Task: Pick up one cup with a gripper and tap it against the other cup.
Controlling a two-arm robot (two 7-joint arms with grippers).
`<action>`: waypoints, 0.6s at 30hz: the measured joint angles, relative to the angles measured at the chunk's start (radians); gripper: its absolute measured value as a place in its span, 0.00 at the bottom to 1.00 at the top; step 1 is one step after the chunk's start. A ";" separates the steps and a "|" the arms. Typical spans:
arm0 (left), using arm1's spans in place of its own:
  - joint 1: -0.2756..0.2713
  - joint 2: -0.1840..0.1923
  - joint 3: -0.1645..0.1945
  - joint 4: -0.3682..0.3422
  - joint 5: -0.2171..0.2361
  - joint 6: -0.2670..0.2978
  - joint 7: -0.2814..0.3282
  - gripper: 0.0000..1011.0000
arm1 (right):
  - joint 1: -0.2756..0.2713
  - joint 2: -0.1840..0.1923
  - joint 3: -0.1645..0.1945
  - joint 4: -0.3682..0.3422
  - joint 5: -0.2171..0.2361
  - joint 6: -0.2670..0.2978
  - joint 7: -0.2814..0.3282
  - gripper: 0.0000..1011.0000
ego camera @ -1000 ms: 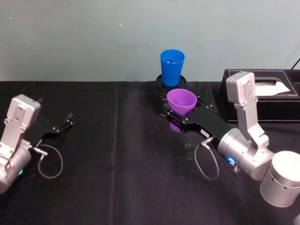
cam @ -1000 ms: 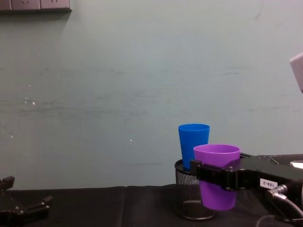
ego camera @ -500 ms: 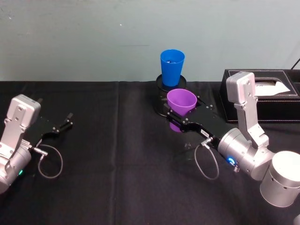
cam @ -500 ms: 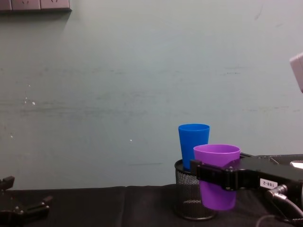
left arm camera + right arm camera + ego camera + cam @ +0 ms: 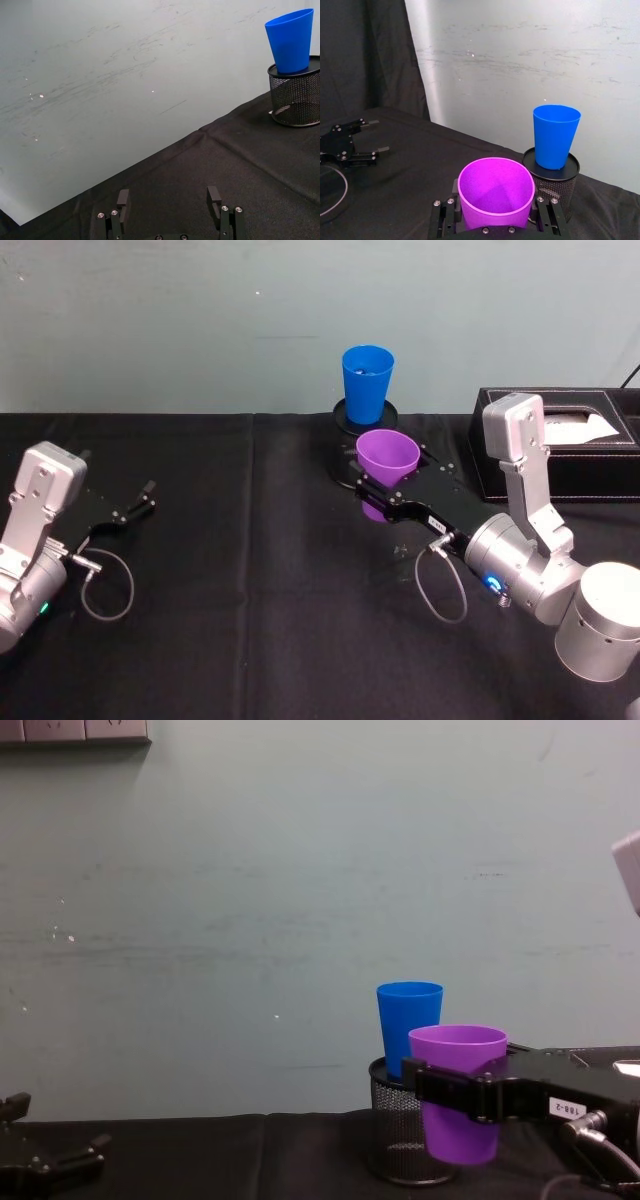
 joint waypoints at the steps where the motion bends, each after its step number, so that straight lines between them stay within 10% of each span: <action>1: 0.000 0.000 0.000 0.000 0.000 0.000 0.000 0.99 | 0.000 0.000 0.000 0.000 0.000 0.000 0.000 0.72; 18: 0.000 0.000 0.000 0.000 0.000 0.000 0.000 0.99 | 0.000 0.000 0.000 0.000 0.000 0.000 0.000 0.72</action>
